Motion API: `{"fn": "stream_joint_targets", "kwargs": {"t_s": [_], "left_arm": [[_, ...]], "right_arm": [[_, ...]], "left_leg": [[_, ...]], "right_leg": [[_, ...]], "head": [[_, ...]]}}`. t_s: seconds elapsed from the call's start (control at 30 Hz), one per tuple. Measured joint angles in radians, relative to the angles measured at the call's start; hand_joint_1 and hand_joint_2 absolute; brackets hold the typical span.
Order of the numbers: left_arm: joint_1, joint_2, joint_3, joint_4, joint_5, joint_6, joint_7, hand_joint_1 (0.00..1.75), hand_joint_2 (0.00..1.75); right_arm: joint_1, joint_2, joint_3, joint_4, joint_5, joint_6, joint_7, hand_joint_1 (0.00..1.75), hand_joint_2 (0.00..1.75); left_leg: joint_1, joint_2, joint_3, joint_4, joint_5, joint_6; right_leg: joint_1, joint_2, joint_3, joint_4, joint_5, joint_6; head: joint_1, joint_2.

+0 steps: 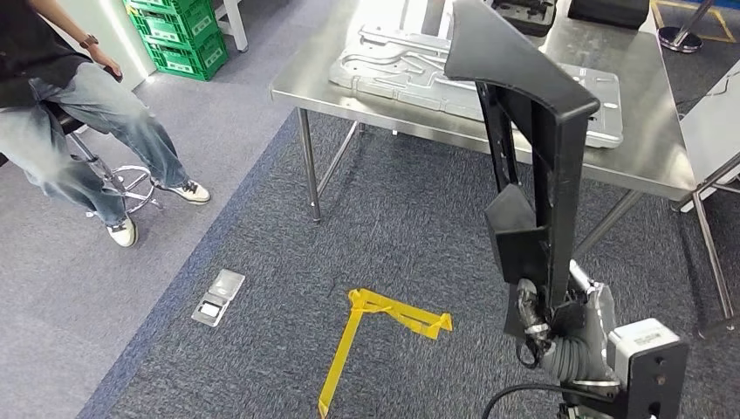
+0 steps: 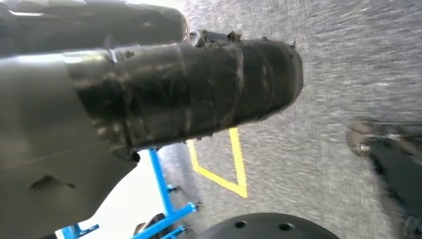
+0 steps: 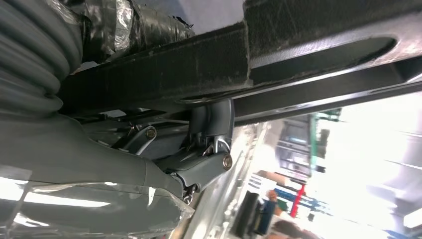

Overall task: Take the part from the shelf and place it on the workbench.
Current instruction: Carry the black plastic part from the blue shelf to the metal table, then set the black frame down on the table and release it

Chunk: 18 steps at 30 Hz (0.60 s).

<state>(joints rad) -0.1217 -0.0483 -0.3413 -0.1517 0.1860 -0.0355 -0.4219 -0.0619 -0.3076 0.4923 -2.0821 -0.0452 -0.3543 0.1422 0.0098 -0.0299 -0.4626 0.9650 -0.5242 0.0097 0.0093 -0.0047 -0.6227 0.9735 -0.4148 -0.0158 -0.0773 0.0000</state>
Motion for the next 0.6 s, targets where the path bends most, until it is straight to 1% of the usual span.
{"fn": "stream_joint_targets", "kwargs": {"t_s": [0.03, 0.07, 0.1, 0.13, 0.17, 0.2, 0.23, 0.27, 0.3, 0.33, 0.37, 0.4, 0.43, 0.47, 0.5, 0.53, 0.57, 0.6], "left_arm": [[-0.001, -0.001, 0.000, 0.000, -0.001, 0.000, 0.000, 0.00, 0.00], [-0.001, -0.001, 0.000, 0.000, -0.002, 0.000, 0.000, 0.00, 0.00], [0.000, -0.001, 0.000, 0.000, -0.003, 0.001, -0.001, 0.00, 0.00], [-0.001, 0.000, 0.000, 0.000, -0.004, 0.002, -0.001, 0.00, 0.00], [-0.002, 0.002, 0.000, 0.000, -0.004, 0.002, 0.000, 0.00, 0.00], [-0.003, 0.004, 0.000, 0.000, -0.005, 0.002, 0.001, 0.00, 0.00], [-0.003, 0.008, 0.000, 0.000, -0.006, 0.002, 0.002, 0.00, 0.00], [-0.002, 0.012, -0.001, 0.000, -0.006, 0.002, 0.002, 0.00, 0.00], [0.000, 0.015, -0.001, 0.000, -0.007, 0.002, 0.002, 0.00, 0.00], [0.002, 0.018, -0.001, 0.000, -0.008, 0.002, 0.002, 0.00, 0.00], [0.003, 0.019, -0.001, 0.000, -0.009, 0.003, 0.002, 0.00, 0.00], [0.004, 0.020, -0.001, 0.000, -0.010, 0.003, 0.003, 0.00, 0.00], [0.003, 0.020, -0.001, 0.000, -0.011, 0.003, 0.005, 0.00, 0.00], [0.003, 0.020, -0.001, 0.000, -0.011, 0.004, 0.006, 0.00, 0.00], [0.003, 0.020, -0.001, 0.000, -0.012, 0.004, 0.007, 0.00, 0.00], [0.002, 0.020, -0.001, 0.000, -0.012, 0.004, 0.007, 0.00, 0.00], [0.002, 0.020, -0.001, 0.000, -0.012, 0.003, 0.006, 0.00, 0.00], [0.001, 0.020, -0.001, 0.000, -0.012, 0.003, 0.005, 0.00, 0.00]], "right_arm": [[0.002, 0.000, 0.000, 0.001, 0.002, -0.001, 0.002, 1.75, 1.75], [0.004, 0.000, -0.001, 0.001, 0.004, -0.002, 0.003, 1.75, 1.75], [0.004, -0.001, -0.001, 0.001, 0.007, -0.003, 0.003, 1.75, 1.75], [0.004, -0.001, -0.001, 0.001, 0.010, -0.004, 0.003, 1.75, 1.75], [0.004, -0.001, -0.001, 0.002, 0.013, -0.007, 0.005, 1.75, 1.75], [0.005, -0.001, -0.001, 0.002, 0.016, -0.009, 0.007, 1.75, 1.75], [0.006, -0.001, -0.001, 0.004, 0.018, -0.012, 0.008, 1.75, 1.75], [0.008, -0.001, -0.001, 0.005, 0.023, -0.014, 0.010, 1.75, 1.75], [0.010, -0.001, -0.001, 0.006, 0.031, -0.017, 0.013, 1.75, 1.75], [0.011, -0.001, -0.001, 0.008, 0.043, -0.023, 0.018, 1.75, 1.75], [0.011, 0.000, -0.001, 0.008, 0.063, -0.032, 0.027, 1.75, 1.75], [0.011, 0.000, -0.002, 0.009, 0.086, -0.041, 0.037, 1.75, 1.75], [0.010, 0.000, -0.002, 0.010, 0.110, -0.050, 0.047, 1.75, 1.75], [0.008, 0.000, -0.003, 0.011, 0.130, -0.057, 0.056, 1.75, 1.75], [0.007, 0.000, -0.004, 0.012, 0.143, -0.061, 0.061, 1.75, 1.75], [0.005, 0.000, -0.004, 0.012, 0.152, -0.063, 0.065, 1.75, 1.75], [0.004, 0.000, -0.004, 0.011, 0.155, -0.065, 0.067, 1.75, 1.75], [0.003, 0.000, -0.005, 0.011, 0.158, -0.065, 0.067, 1.75, 1.75]], "left_leg": [[-0.001, 0.000, 0.009, 0.000, 0.000, -0.006], [-0.001, 0.003, 0.013, 0.007, 0.000, -0.010], [-0.002, 0.006, 0.011, 0.031, 0.001, -0.014], [-0.003, 0.009, -0.006, 0.069, -0.004, -0.017], [-0.002, 0.013, -0.039, 0.128, -0.018, -0.020], [-0.002, 0.016, -0.083, 0.193, -0.041, -0.023], [-0.002, 0.017, -0.128, 0.248, -0.071, -0.025], [-0.002, 0.017, -0.164, 0.280, -0.097, -0.027], [-0.002, 0.017, -0.185, 0.282, -0.108, -0.028], [-0.002, 0.018, -0.191, 0.255, -0.096, -0.028], [-0.002, 0.018, -0.184, 0.200, -0.054, -0.027], [-0.002, 0.018, -0.173, 0.131, 0.008, -0.026], [-0.002, 0.019, -0.163, 0.075, 0.056, -0.022], [-0.004, 0.020, -0.157, 0.036, 0.093, -0.017], [-0.005, 0.020, -0.155, 0.019, 0.108, -0.010], [-0.005, 0.020, -0.152, 0.019, 0.102, -0.002], [-0.004, 0.019, -0.145, 0.018, 0.102, 0.005], [-0.002, 0.018, -0.136, 0.016, 0.099, 0.012]], "right_leg": [[0.000, 0.001, 0.011, -0.005, -0.007, -0.003], [-0.002, 0.002, 0.027, -0.017, 0.001, -0.006], [-0.005, 0.001, 0.045, -0.027, 0.006, -0.008], [-0.008, 0.001, 0.062, -0.034, 0.004, -0.010], [-0.009, 0.000, 0.075, -0.040, -0.001, -0.012], [-0.009, 0.000, 0.085, -0.042, -0.008, -0.014], [-0.009, 0.000, 0.093, -0.043, -0.017, -0.015], [-0.009, 0.000, 0.102, -0.043, -0.026, -0.016], [-0.009, 0.002, 0.114, -0.043, -0.036, -0.016], [-0.009, 0.003, 0.127, -0.043, -0.046, -0.015], [-0.009, 0.004, 0.143, -0.042, -0.058, -0.013], [-0.008, 0.005, 0.155, -0.041, -0.070, -0.010], [-0.007, 0.006, 0.166, -0.039, -0.083, -0.005], [-0.005, 0.007, 0.171, -0.038, -0.096, 0.001], [-0.004, 0.008, 0.176, -0.033, -0.103, 0.008], [-0.003, 0.009, 0.181, -0.030, -0.107, 0.014], [-0.004, 0.009, 0.181, -0.021, -0.109, 0.019], [-0.004, 0.009, 0.175, 0.003, -0.108, 0.024]], "head": [[0.001, 0.000], [0.001, 0.000], [0.000, 0.000], [0.000, 0.000], [-0.001, 0.000], [-0.002, 0.000], [-0.003, 0.000], [-0.003, 0.000], [-0.003, 0.000], [-0.003, 0.000], [-0.003, 0.000], [-0.002, 0.000], [-0.002, 0.000], [-0.002, 0.000], [-0.001, 0.000], [-0.001, 0.000], [-0.001, 0.000], [-0.001, 0.000]]}}
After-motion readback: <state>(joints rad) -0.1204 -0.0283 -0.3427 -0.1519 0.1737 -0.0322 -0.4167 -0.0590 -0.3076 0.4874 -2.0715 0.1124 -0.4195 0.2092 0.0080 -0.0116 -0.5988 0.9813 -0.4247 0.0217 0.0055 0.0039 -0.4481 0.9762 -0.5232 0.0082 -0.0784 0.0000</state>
